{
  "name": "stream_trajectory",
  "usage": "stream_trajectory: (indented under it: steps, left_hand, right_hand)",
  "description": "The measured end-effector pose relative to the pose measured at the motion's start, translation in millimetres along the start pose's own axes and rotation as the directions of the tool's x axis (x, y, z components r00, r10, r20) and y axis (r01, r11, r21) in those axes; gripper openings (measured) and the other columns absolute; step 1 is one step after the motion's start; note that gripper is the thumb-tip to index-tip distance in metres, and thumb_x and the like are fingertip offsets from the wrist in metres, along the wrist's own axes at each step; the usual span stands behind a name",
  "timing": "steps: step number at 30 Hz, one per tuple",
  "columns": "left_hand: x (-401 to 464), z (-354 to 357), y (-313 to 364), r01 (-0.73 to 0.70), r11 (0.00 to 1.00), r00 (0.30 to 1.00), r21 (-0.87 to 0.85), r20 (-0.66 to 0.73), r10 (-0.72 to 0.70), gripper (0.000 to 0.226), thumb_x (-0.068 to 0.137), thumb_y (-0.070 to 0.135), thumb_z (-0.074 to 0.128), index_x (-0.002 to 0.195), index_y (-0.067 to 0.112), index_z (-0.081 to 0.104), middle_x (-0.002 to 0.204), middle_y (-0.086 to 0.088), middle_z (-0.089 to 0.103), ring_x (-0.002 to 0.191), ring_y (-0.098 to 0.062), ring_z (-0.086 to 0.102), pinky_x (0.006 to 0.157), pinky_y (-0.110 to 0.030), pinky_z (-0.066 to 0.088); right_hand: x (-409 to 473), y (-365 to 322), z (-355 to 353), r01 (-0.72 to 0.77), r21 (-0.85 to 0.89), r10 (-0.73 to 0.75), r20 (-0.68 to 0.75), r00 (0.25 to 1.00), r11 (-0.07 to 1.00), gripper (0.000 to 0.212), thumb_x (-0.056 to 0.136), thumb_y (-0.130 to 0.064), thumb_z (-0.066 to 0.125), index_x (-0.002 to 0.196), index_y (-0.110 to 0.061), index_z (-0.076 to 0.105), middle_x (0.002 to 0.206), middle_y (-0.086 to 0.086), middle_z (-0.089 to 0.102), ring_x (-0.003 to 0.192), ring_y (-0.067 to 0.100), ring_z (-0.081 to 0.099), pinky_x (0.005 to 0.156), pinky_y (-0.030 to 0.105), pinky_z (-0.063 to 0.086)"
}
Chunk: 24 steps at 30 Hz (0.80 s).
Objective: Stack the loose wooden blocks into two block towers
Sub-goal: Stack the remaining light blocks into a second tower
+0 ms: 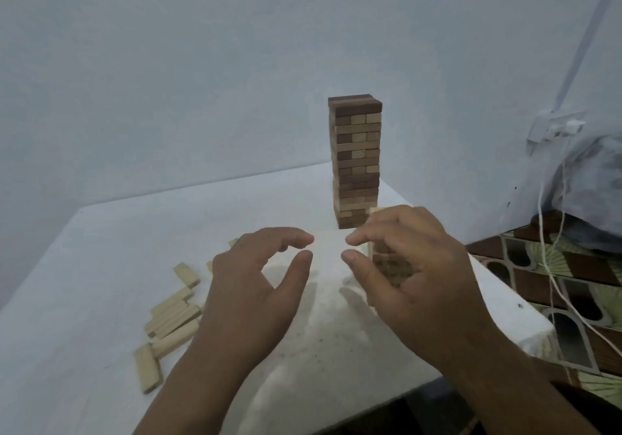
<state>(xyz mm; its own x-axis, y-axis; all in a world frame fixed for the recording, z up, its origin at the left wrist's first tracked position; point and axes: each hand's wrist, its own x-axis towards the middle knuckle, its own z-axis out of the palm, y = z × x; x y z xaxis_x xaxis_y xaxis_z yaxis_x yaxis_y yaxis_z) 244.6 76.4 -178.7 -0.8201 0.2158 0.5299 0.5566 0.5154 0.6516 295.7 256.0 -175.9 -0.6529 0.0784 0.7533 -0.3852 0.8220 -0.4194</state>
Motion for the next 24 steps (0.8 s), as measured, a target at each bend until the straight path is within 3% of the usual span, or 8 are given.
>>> stream_trajectory:
  steps: [3, 6, 8, 12, 15, 18, 21, 24]
  left_hand:
    - [-8, -26, -20, 0.076, 0.997, 0.997, -0.001, 0.032, -0.076, 0.020, 0.088, 0.017, 0.067, 0.086, 0.037, 0.071, 0.095, 0.032, 0.066, 0.094, 0.003, 0.060, 0.076, -0.003, 0.038]
    - [-14, -62, -47, 0.198, 0.979, 0.971, 0.051, 0.126, -0.203, 0.022, 0.089, 0.015, 0.065, 0.084, 0.034, 0.073, 0.089, 0.029, 0.067, 0.080, 0.007, 0.061, 0.064, -0.007, 0.040]
    - [-20, -85, -65, 0.265, 0.957, 0.934, 0.119, 0.213, -0.285, 0.020, 0.087, 0.018, 0.067, 0.081, 0.035, 0.073, 0.087, 0.022, 0.069, 0.076, 0.004, 0.062, 0.058, -0.009, 0.041]
    - [-33, -123, -90, 0.318, 0.904, 0.862, 0.286, 0.309, -0.401, 0.019, 0.078, 0.020, 0.069, 0.081, 0.039, 0.071, 0.091, 0.015, 0.070, 0.083, 0.000, 0.062, 0.074, -0.023, 0.053]
    - [-37, -135, -94, 0.298, 0.901, 0.850, 0.314, 0.342, -0.400, 0.017, 0.075, 0.022, 0.073, 0.084, 0.037, 0.071, 0.092, 0.019, 0.067, 0.087, 0.000, 0.058, 0.075, -0.019, 0.050]
    - [-40, -141, -100, 0.304, 0.895, 0.838, 0.326, 0.355, -0.414, 0.019, 0.070, 0.034, 0.082, 0.085, 0.039, 0.072, 0.092, 0.018, 0.065, 0.087, -0.002, 0.056, 0.075, -0.018, 0.049]
    - [-42, -144, -107, 0.334, 0.888, 0.833, 0.317, 0.341, -0.435, 0.018, 0.067, 0.042, 0.084, 0.081, 0.040, 0.073, 0.094, 0.017, 0.065, 0.086, -0.003, 0.057, 0.076, -0.021, 0.050]
    - [-42, -144, -110, 0.340, 0.882, 0.828, 0.325, 0.341, -0.445, 0.017, 0.066, 0.044, 0.083, 0.079, 0.040, 0.073, 0.094, 0.018, 0.065, 0.086, -0.003, 0.058, 0.078, -0.026, 0.052]
  right_hand:
    - [-5, -15, 24, -0.010, 0.055, 0.001, 0.172, 0.985, 0.998, 0.016, 0.085, -0.037, 0.066, 0.100, -0.031, 0.068, 0.106, -0.018, 0.064, 0.101, 0.001, 0.054, 0.091, 0.014, 0.039]
    - [-13, -29, 56, -0.016, 0.061, -0.007, 0.359, 0.933, 0.998, 0.017, 0.087, -0.042, 0.060, 0.104, -0.037, 0.062, 0.109, -0.027, 0.057, 0.106, -0.008, 0.044, 0.093, 0.001, 0.025]
    - [-19, -38, 75, 0.004, 0.069, -0.036, 0.461, 0.886, 0.998, 0.020, 0.089, -0.042, 0.057, 0.108, -0.038, 0.061, 0.113, -0.029, 0.054, 0.110, -0.009, 0.041, 0.096, 0.005, 0.024]
    - [-23, -62, 107, 0.092, 0.068, -0.114, 0.587, 0.801, 0.993, 0.030, 0.091, -0.036, 0.047, 0.118, -0.036, 0.060, 0.123, -0.026, 0.053, 0.114, -0.004, 0.040, 0.099, 0.022, 0.034]
    - [-25, -78, 121, 0.152, 0.052, -0.150, 0.632, 0.760, 0.987, 0.036, 0.096, -0.023, 0.041, 0.126, -0.035, 0.056, 0.134, -0.021, 0.048, 0.120, 0.006, 0.040, 0.100, 0.031, 0.038]
    - [-27, -90, 133, 0.169, 0.031, -0.147, 0.659, 0.738, 0.985, 0.043, 0.098, -0.018, 0.040, 0.135, -0.038, 0.045, 0.144, -0.022, 0.038, 0.126, 0.007, 0.034, 0.105, 0.030, 0.032]
    - [-27, -92, 136, 0.210, 0.032, -0.176, 0.676, 0.715, 0.977, 0.036, 0.097, -0.026, 0.040, 0.130, -0.038, 0.050, 0.134, -0.024, 0.045, 0.113, 0.006, 0.037, 0.090, 0.026, 0.033]
    - [-24, -90, 137, 0.195, 0.016, -0.162, 0.629, 0.760, 0.981, 0.029, 0.089, -0.033, 0.047, 0.108, -0.033, 0.068, 0.105, -0.016, 0.062, 0.095, 0.011, 0.048, 0.076, 0.027, 0.035]
